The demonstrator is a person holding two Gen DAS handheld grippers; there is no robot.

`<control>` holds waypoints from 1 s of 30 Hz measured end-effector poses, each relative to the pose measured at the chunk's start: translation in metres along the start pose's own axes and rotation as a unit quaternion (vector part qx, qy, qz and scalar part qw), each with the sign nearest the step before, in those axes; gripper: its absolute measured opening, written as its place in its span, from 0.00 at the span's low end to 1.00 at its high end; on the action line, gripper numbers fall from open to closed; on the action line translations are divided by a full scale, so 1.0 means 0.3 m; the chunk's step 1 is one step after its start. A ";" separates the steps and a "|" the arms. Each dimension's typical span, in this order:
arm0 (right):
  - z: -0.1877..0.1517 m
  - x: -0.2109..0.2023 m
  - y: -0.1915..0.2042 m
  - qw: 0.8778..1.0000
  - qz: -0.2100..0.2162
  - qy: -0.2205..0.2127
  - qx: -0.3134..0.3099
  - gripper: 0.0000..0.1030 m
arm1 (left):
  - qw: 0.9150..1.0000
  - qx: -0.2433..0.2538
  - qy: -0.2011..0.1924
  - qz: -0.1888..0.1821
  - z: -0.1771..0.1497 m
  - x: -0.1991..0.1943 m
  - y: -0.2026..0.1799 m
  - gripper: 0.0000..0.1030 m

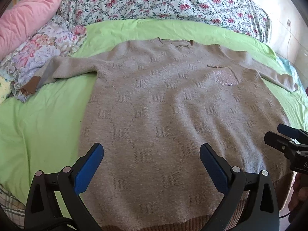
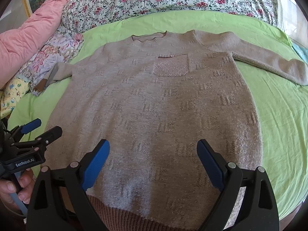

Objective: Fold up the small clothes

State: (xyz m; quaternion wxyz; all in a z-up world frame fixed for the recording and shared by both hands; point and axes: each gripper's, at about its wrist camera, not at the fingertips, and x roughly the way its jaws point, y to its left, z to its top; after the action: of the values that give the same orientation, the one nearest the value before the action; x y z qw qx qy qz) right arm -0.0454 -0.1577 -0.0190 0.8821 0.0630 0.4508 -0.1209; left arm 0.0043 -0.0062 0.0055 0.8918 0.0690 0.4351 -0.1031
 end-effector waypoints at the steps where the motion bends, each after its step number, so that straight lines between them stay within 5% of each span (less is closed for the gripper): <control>1: -0.001 0.000 -0.003 1.000 0.005 -0.003 0.004 0.89 | 1.000 0.001 -0.006 0.001 0.001 0.000 -0.003 0.97; 10: 0.015 -0.019 -0.066 0.998 0.026 -0.054 0.037 0.89 | 1.000 0.003 0.002 -0.001 0.030 0.019 -0.014 0.97; 18: 0.050 -0.056 -0.325 0.988 0.019 -0.083 0.126 0.89 | 1.000 0.005 -0.005 -0.005 0.091 0.050 -0.031 0.97; 25: 0.039 -0.200 -0.697 0.962 -0.004 -0.134 0.239 0.70 | 1.000 -0.015 0.002 -0.027 0.181 0.096 -0.038 0.97; 30: 0.046 -0.279 -1.009 0.932 -0.036 -0.160 0.323 0.60 | 1.000 -0.013 -0.002 -0.021 0.229 0.130 -0.062 0.97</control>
State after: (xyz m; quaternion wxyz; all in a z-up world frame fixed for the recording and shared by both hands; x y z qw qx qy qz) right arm -0.1636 -0.4391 0.0562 0.8699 0.3076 0.2419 -0.3002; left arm 0.0756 -0.0436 0.0161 0.8910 0.0478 0.4363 -0.1163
